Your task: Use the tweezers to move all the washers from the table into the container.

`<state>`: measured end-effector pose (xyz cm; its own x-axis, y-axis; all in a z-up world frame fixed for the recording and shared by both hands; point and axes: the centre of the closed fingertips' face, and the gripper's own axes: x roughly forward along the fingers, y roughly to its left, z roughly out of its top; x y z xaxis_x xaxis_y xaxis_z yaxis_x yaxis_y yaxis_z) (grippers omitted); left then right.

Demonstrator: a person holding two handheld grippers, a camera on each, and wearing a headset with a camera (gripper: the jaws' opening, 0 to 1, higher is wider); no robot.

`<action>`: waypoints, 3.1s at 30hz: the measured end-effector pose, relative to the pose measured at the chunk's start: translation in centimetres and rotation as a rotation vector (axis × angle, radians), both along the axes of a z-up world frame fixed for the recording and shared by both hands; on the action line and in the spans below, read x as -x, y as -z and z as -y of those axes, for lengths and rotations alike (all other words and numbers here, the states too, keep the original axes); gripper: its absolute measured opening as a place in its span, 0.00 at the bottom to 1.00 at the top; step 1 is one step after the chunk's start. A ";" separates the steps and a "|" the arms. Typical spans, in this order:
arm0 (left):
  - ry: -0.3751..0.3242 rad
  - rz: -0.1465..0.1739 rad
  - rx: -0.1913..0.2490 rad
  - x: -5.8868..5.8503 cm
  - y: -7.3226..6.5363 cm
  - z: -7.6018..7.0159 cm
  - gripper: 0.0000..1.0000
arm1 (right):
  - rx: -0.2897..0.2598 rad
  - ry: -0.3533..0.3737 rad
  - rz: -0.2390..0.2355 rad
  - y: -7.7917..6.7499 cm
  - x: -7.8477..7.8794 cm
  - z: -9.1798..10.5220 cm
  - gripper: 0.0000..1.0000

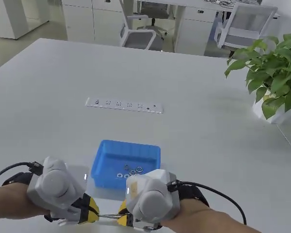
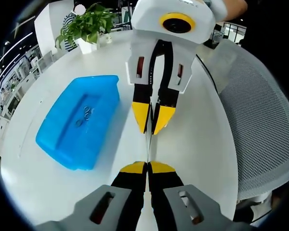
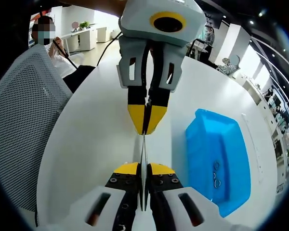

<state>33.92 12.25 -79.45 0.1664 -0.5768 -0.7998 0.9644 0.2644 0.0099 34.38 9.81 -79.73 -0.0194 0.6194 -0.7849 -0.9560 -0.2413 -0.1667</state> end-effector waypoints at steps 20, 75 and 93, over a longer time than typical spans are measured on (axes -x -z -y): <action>0.009 -0.010 -0.026 0.1 1.0 0.0 0.05 | 0.015 -0.008 0.016 0.8 0.2 0.1 0.09; -0.453 0.127 0.392 -0.8 -9.2 -2.3 0.74 | -0.379 0.586 -0.045 -9.6 -4.3 9.7 0.71; -0.520 0.143 0.417 0.1 -10.7 -3.2 0.93 | -0.420 0.622 -0.097 -10.3 -3.4 11.8 0.93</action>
<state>33.79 15.48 -68.72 0.5930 -0.6481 -0.4778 0.7074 0.7028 -0.0754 37.78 -2.00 -69.44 0.3744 0.7855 -0.4927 -0.9104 0.4124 -0.0342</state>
